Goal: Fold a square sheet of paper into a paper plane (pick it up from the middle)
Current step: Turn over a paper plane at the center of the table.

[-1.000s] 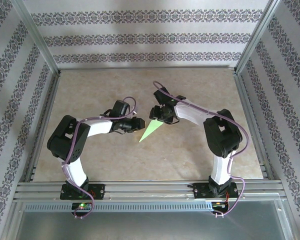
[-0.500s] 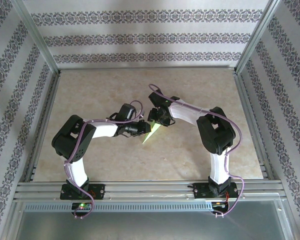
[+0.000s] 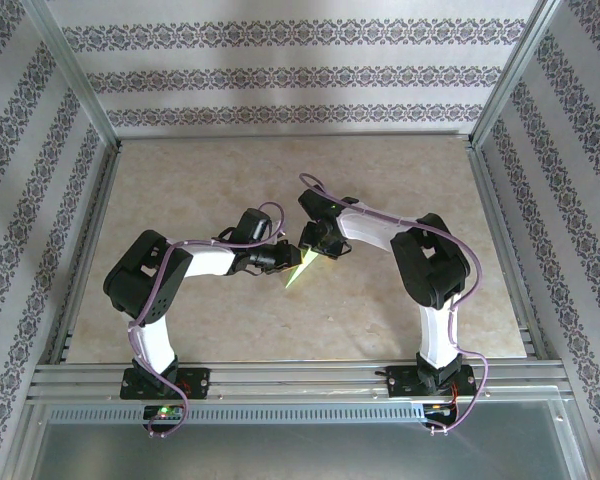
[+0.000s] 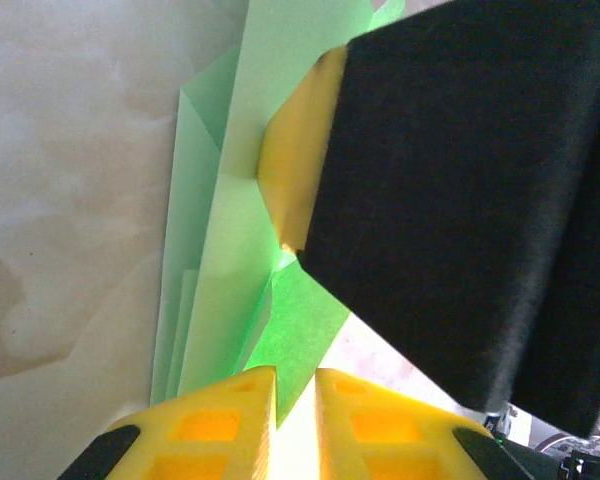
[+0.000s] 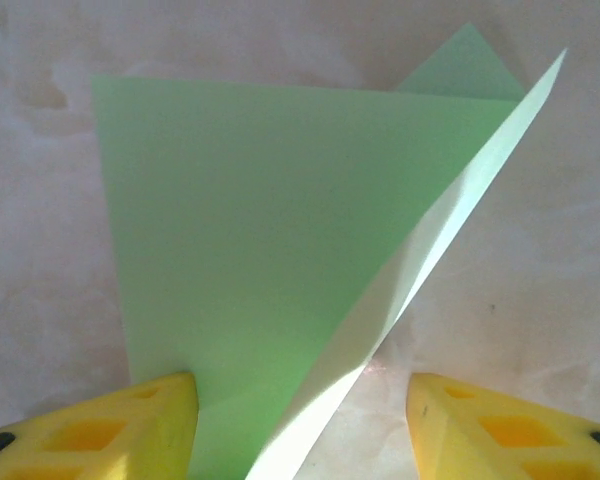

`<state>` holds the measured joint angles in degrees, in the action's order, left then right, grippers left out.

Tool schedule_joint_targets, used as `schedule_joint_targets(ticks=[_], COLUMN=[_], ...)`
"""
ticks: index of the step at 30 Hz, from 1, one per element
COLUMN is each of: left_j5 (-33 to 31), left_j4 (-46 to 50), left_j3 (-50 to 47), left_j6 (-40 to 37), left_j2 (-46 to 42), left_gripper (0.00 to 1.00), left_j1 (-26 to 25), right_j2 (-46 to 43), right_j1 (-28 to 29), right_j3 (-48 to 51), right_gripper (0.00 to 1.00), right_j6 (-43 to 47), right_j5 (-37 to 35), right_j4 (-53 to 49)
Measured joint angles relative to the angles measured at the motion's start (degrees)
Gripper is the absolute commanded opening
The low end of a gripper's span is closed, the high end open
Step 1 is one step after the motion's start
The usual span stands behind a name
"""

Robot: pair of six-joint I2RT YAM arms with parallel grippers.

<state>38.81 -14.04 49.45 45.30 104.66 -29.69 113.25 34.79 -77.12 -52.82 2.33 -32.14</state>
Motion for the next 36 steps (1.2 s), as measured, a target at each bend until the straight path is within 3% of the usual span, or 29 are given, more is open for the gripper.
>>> schedule_joint_targets(ticks=[8,18,28,36], left_j5=[0.0,0.0,-0.1,-1.4], left_j4=[0.0,0.0,0.1,1.3], left_j3=[0.0,0.0,0.0,0.0], left_j6=[0.0,0.0,0.0,-0.7], left_j2=[0.0,0.0,0.0,-0.1], left_gripper=[0.15,0.15,0.16,0.17], left_j1=[0.0,0.0,0.0,0.0], right_j2=[-4.0,-3.7,-2.8,-2.9], right_j1=[0.0,0.0,0.0,0.0], right_j3=[1.1,2.3,2.3,3.1], right_gripper=[0.48,0.47,0.31,0.31], right_j6=[-1.0,-1.3,-2.0,-2.6], right_j5=[0.0,0.6,1.1,1.1], right_j4=[1.0,1.3,1.5,1.5])
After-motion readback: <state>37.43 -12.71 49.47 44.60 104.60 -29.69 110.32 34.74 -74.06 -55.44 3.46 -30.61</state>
